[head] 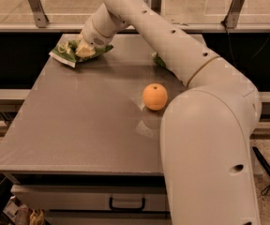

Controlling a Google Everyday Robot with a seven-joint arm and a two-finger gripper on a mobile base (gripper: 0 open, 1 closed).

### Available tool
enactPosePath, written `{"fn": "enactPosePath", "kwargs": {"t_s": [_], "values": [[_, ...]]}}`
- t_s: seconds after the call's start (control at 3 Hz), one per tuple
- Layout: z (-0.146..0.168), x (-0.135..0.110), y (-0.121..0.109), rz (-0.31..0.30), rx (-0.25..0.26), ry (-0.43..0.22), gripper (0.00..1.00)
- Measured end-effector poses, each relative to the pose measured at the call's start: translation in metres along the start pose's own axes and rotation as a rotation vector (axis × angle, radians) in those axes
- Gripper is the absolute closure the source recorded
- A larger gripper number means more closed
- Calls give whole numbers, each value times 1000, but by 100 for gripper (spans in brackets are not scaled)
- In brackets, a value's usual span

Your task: Pick green jalapeno chip bag

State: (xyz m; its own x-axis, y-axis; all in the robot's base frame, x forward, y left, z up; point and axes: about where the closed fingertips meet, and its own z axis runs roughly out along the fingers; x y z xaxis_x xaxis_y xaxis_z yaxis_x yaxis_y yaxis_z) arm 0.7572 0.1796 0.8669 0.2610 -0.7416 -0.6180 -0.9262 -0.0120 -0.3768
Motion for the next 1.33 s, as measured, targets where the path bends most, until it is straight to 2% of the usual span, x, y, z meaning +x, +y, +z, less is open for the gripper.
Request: {"fn": "enactPosePath", "kwargs": {"t_s": [0.67,1.33], "values": [[-37,-39,-7,-105,56,-19,100],[-90,-71,-18,-210,149,-60,100]]}}
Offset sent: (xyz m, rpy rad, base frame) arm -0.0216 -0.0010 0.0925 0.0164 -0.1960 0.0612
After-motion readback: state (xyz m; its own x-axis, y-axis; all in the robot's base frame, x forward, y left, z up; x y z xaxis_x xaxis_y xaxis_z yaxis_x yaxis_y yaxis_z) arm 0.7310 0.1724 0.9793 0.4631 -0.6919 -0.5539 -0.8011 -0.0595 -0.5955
